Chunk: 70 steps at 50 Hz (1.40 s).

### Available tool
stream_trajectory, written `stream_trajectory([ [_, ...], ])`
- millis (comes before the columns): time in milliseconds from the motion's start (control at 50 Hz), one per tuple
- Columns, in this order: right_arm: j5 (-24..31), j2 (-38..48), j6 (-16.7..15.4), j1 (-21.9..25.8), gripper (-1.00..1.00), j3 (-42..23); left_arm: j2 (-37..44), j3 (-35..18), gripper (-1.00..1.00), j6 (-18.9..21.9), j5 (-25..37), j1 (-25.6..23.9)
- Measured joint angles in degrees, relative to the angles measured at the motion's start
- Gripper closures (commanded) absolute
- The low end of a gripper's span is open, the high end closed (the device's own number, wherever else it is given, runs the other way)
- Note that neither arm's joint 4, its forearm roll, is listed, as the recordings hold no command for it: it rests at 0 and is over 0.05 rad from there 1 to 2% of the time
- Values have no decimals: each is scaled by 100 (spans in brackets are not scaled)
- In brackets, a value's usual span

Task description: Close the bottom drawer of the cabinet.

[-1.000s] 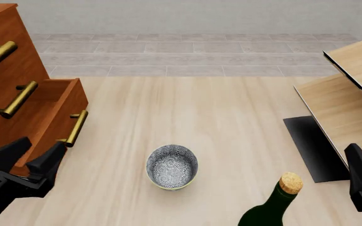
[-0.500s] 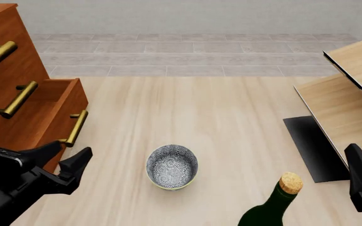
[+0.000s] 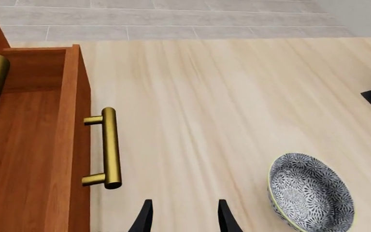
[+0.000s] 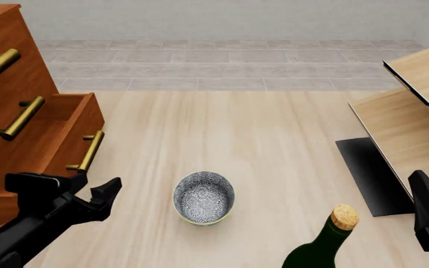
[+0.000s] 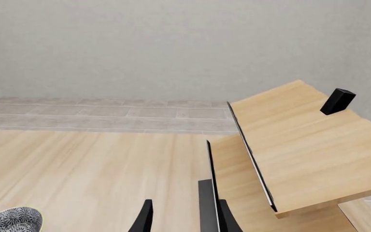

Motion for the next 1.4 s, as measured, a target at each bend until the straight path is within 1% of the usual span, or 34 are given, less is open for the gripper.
stream_trajectory([
  [280,-13,3,-1,11,-100,8,982,-243,-100,79,-461,448],
  [480,-14,2,2,12,-100,9,1344,-318,-100,184,-704,662],
  [920,-9,1,11,24,-100,7,1497,-319,-100,613,-870,1174],
  [1400,-13,-2,2,29,-100,4,1534,-275,-100,812,-1039,1446],
])
